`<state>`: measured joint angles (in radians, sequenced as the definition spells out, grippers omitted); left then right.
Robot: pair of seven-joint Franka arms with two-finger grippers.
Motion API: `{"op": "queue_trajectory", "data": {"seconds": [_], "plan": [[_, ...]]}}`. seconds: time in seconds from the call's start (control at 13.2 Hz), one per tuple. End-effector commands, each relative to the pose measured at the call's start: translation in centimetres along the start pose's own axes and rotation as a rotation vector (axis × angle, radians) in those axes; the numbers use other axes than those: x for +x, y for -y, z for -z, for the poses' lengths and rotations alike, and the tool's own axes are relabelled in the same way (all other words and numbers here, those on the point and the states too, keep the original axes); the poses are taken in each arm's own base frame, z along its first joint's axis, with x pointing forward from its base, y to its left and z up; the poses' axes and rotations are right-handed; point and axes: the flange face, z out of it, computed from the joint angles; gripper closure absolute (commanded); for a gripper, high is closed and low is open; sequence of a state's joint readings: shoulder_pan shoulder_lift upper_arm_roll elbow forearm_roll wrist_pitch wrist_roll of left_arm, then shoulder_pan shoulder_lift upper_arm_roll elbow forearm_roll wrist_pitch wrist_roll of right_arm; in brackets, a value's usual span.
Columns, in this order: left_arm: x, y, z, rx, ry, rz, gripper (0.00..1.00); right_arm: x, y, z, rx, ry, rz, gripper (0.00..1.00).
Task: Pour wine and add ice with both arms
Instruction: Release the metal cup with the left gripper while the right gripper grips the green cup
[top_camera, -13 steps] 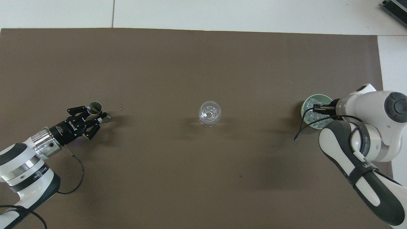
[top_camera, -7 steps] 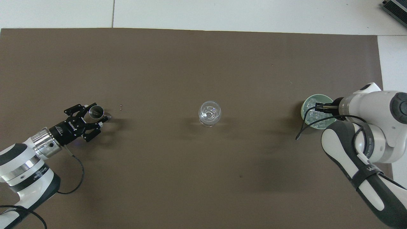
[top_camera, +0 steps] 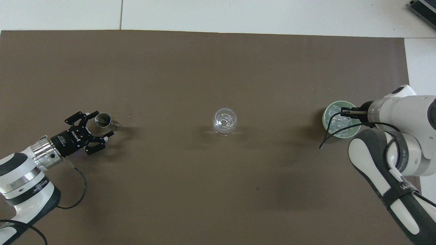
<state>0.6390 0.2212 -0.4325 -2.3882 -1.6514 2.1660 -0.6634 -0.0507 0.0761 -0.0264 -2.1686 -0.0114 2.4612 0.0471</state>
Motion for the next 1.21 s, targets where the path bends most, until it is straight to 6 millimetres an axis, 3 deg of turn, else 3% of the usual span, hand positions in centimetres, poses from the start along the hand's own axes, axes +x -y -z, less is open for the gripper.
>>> {"op": "queue_trajectory", "data": {"seconds": [0.0, 0.45, 0.76, 1.13], "plan": [[0.2, -0.5, 0.5, 0.013, -0.013, -0.027, 0.0, 0.3, 1.5, 1.9, 0.012, -0.016, 0.013, 1.0], [-1.1, -3.9, 3.7, 0.106, -0.089, -0.183, 0.0, 0.2, 2.3, 4.8, 0.018, -0.033, 0.028, 1.0], [-5.3, -7.9, 6.4, 0.228, -0.202, -0.414, 0.0, -0.3, 2.1, 9.0, 0.021, -0.048, 0.024, 1.0], [-11.7, -10.6, 7.9, 0.352, -0.372, -0.695, 0.0, 1.3, 2.2, 11.2, 0.02, -0.037, 0.028, 1.0]]}}
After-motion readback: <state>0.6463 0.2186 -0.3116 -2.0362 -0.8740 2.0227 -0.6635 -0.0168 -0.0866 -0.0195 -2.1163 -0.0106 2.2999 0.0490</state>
